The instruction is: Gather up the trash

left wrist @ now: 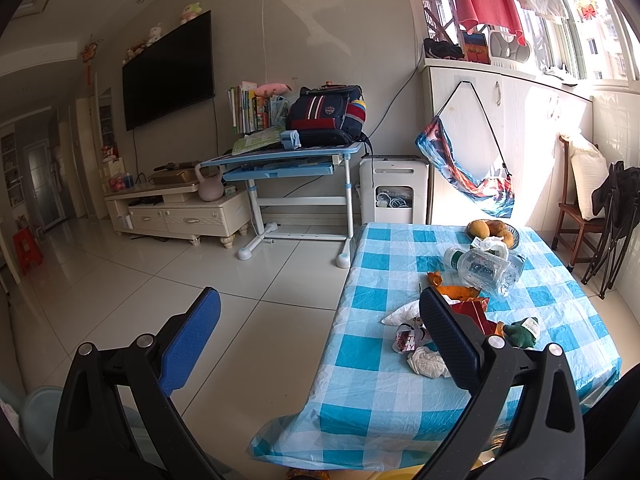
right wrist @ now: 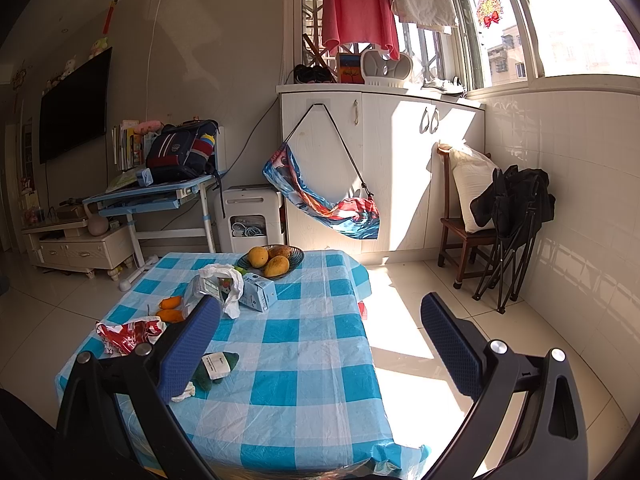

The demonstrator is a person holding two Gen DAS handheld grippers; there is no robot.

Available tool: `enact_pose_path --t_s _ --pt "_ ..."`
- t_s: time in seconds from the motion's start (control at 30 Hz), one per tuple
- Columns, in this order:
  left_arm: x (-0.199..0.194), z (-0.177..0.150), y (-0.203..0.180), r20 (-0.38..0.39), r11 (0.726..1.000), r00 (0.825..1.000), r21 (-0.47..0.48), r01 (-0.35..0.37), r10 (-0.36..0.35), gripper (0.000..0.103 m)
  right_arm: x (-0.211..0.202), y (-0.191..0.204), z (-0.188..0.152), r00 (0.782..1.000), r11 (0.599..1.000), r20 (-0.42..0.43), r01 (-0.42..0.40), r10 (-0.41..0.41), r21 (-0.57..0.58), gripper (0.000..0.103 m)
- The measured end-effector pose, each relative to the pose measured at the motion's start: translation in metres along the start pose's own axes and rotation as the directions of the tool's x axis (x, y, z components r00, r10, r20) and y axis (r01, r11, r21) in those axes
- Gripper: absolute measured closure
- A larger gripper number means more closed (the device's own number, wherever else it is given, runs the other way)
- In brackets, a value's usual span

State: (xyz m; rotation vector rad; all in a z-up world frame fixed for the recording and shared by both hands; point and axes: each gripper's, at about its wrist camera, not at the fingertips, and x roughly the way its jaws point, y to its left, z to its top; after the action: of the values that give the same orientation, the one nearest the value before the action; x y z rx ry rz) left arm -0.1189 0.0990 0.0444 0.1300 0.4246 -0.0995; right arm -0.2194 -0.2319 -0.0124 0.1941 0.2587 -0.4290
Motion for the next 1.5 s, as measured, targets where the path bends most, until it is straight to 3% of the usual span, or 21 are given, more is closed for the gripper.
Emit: enact_pose_path --t_s 0.93,1.13,1.3,1.37,1.5 --pt "0.001 -0.001 0.000 0.001 1.000 1.000 0.003 0.000 0.000 0.007 0.000 0.000 0.000 1.000 1.000 0.010 -0.006 0.006 0.010 0.007" --pt "0.015 0.008 0.007 -0.054 0.999 0.997 0.009 0.048 -0.047 0.007 0.013 0.010 0.003 0.993 0.994 -0.061 -0.103 0.101 -0.041 0.007" --pt "0.022 0.013 0.006 -0.069 0.999 0.996 -0.010 0.053 -0.054 0.007 0.014 0.027 -0.006 0.978 0.980 -0.062 -0.198 0.198 0.007 0.007" --pt "0.024 0.010 0.000 -0.072 0.999 0.997 0.003 0.035 -0.035 0.007 0.009 0.033 -0.006 0.975 0.977 -0.069 -0.212 0.210 -0.023 0.007" --pt "0.032 0.010 -0.014 -0.087 0.999 0.996 0.034 0.038 -0.035 0.007 0.022 0.044 -0.005 0.966 0.971 -0.166 -0.216 0.197 -0.105 0.007"
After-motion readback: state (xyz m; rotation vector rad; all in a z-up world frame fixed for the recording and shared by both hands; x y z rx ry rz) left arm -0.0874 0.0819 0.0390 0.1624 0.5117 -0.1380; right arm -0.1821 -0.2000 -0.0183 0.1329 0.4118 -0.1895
